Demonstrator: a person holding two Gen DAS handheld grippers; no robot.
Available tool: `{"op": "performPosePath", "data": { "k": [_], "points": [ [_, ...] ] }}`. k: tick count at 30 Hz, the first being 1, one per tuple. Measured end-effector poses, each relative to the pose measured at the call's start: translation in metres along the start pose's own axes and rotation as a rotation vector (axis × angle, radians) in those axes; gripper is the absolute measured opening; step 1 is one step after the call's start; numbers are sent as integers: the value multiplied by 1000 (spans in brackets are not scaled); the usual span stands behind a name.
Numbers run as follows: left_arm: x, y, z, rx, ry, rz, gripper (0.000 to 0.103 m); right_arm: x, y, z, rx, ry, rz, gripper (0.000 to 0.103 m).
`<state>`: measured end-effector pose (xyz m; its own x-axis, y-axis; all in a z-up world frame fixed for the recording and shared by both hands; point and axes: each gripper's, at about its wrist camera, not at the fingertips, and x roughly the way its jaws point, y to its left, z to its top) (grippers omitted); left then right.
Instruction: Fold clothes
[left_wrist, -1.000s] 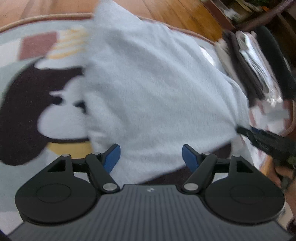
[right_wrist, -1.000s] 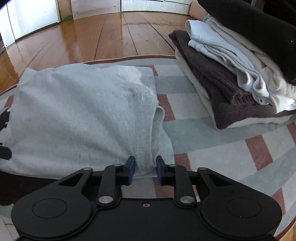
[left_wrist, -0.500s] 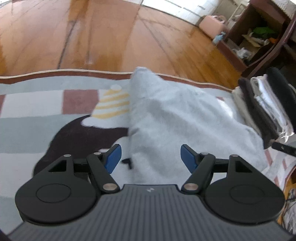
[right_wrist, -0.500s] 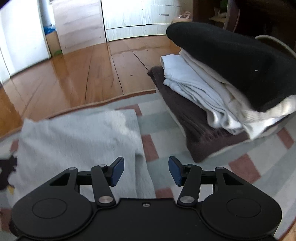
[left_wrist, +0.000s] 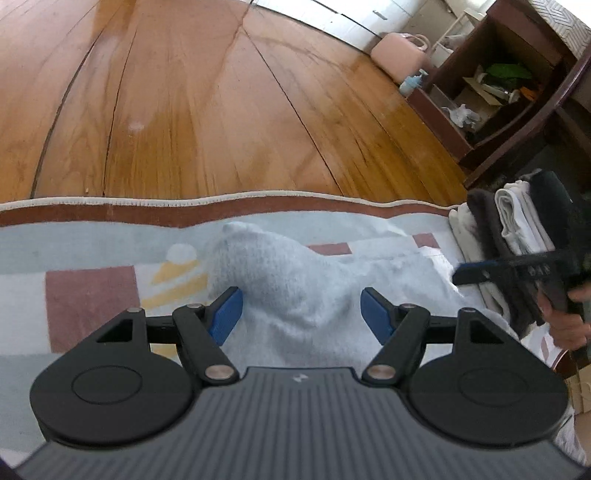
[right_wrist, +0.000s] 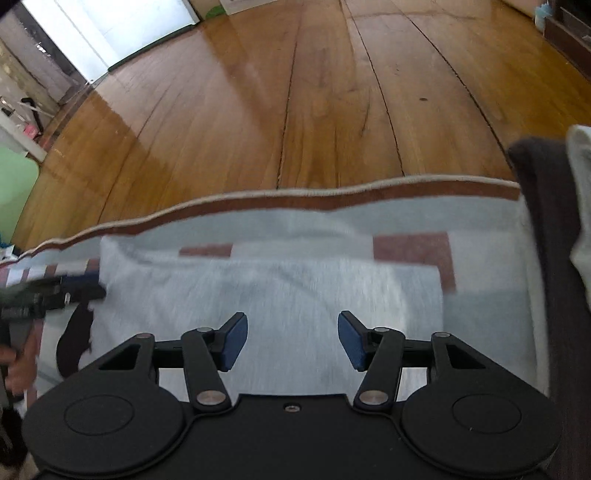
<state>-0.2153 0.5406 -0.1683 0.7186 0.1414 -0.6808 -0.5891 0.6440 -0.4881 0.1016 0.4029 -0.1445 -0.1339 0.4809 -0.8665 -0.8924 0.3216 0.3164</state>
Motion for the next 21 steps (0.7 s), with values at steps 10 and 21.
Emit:
{"op": "performPosePath", "data": {
  "k": [10, 21],
  "points": [
    [-6, 10, -9, -2, -15, -27, 71, 6, 18, -26, -98, -114, -8, 6],
    [-18, 11, -7, -31, -8, -71, 71, -18, 115, -113, -517, -63, -20, 8]
  ]
}}
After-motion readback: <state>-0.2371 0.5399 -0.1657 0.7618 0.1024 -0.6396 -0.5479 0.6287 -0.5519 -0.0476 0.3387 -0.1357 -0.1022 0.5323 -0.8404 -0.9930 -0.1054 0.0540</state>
